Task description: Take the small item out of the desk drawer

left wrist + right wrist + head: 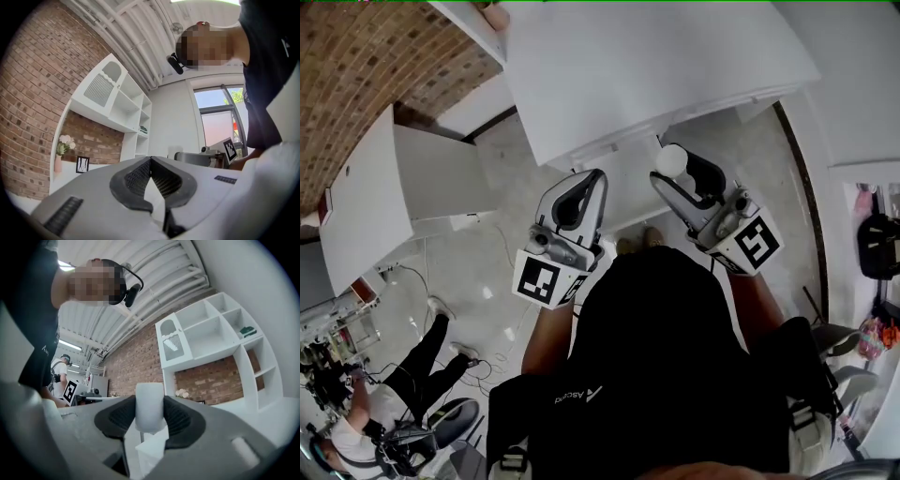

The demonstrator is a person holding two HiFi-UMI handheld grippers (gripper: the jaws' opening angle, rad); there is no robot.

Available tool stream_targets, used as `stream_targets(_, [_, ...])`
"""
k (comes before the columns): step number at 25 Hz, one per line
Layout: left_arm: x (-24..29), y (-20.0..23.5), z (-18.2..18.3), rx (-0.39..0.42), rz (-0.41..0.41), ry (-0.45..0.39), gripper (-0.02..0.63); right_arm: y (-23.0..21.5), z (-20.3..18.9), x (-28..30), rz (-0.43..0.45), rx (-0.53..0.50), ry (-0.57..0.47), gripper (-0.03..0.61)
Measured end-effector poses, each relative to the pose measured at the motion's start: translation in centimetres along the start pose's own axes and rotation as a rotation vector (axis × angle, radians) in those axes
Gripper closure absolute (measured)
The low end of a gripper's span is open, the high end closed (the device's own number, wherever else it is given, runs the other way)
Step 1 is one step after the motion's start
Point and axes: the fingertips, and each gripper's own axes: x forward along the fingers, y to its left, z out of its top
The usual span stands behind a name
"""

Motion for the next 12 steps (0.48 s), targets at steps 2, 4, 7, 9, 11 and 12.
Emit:
stream_targets(2, [-0.2,-0.3,0.8,-0.005,-0.009,-0.011,0.615,0.9,0.9,0.0,0.001,-0.006,-0.016,0.397])
stream_targets(4, [-0.2,-0.2,1.1,-0.003,-0.022,-0.015,0.615,1.4,1.1,0.2,-0.002,-0.003,-0.018,0.397])
stream_targets(7, [0.6,-1.2,1.6,0.023,-0.043,-0.017,0.615,1.3,1.6,-0.7,-0.005,-0.001,-0.031,0.397])
stream_targets(9, [0.9,-2.0,1.8,0.042,-0.053,-0.013,0.615,1.2,2.1,-1.4,-0.009,-0.001,-0.045,0.397])
stream_targets(11, [1.0,-2.2,1.8,0.054,-0.058,-0.006,0.615,1.1,1.9,-1.6,-0.013,0.006,-0.036,0.397])
stream_targets(12, [1.1,-2.4,1.8,0.06,-0.059,-0.002,0.615,0.9,1.9,-1.7,-0.014,0.005,-0.035,0.397])
